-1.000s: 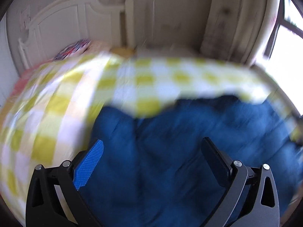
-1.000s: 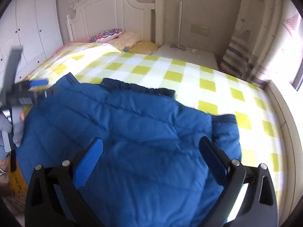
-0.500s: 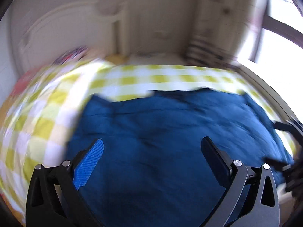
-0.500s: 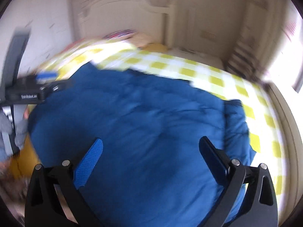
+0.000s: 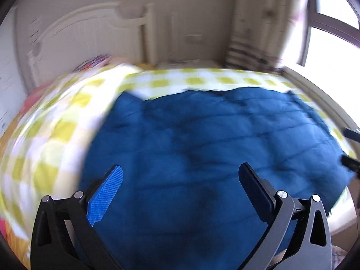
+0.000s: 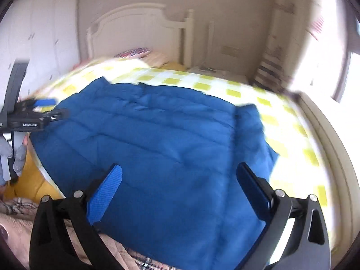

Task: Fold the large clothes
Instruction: 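Press the folded jacket flat with both tools and withdraw the right tool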

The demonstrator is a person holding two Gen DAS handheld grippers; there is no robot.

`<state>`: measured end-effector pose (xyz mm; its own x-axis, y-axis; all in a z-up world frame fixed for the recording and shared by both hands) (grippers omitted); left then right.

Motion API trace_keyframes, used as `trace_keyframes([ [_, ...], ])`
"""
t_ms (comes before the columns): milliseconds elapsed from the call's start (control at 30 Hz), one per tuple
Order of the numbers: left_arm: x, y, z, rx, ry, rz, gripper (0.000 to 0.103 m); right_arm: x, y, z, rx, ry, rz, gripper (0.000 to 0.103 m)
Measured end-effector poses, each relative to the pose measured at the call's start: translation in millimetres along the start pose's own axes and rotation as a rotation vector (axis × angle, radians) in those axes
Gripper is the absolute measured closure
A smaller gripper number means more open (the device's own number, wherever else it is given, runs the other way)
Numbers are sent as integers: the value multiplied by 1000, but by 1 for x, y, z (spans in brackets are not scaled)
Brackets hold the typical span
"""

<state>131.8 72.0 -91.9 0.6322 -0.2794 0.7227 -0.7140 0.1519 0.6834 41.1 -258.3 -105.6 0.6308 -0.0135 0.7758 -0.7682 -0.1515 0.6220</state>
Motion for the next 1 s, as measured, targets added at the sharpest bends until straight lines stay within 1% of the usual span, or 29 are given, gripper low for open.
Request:
trace_keyframes([
  [33,-7,-7,-11,14,27,-38,4,-4,-5,10,-20,-24,-21,3],
  [67,-17,-20,-24,24,63,-81,4,-15,-19,26,-37,-65,-70,2],
  [100,-20,-25,-29,10,71,-64,4,-22,-25,34,6,-112,-83,2],
  [133,-22,-25,-30,11,61,-35,4,-26,-27,42,53,-168,-71,2],
  [167,-24,-25,-27,24,40,-26,4,-28,-27,45,67,-192,-62,2],
  [233,-24,-25,-25,42,32,-32,4,-26,-25,42,45,-169,-67,2],
  [300,-23,-26,-27,35,38,-41,4,-21,-18,42,26,-149,-82,3],
  [367,-23,-25,-28,26,39,-40,4,-21,-3,48,-8,-163,-42,3],
  [400,-24,-23,-30,22,38,-36,4,-22,5,55,-9,-187,-24,3],
  [533,-26,-24,-31,20,37,-32,4,-44,42,96,64,-406,57,4],
  [600,-26,-25,-31,18,39,-32,4,-67,57,112,122,-530,90,15],
  [633,-26,-25,-31,18,39,-32,4,-79,62,118,154,-583,101,17],
  [733,-25,-25,-31,15,41,-29,4,-109,63,124,207,-692,90,19],
  [833,-26,-25,-31,12,42,-27,4,-119,52,124,257,-722,72,25],
  [933,-26,-26,-31,9,41,-25,4,-113,44,117,304,-715,96,26],
  [1000,-26,-26,-31,10,41,-22,4,-108,33,113,291,-725,63,26],
])
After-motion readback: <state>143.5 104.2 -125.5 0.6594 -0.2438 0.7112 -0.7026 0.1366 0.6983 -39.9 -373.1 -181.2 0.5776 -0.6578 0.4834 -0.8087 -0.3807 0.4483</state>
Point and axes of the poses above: each gripper's, at about its wrist camera, not at the fingertips, and y roughly against the way its jaws point, z to its right, x to its top, the point moved 3 cm from there along -y, roughly the way its jaws point, and after that the axes turned 6 degrees about -y, right-handed, at the moved point
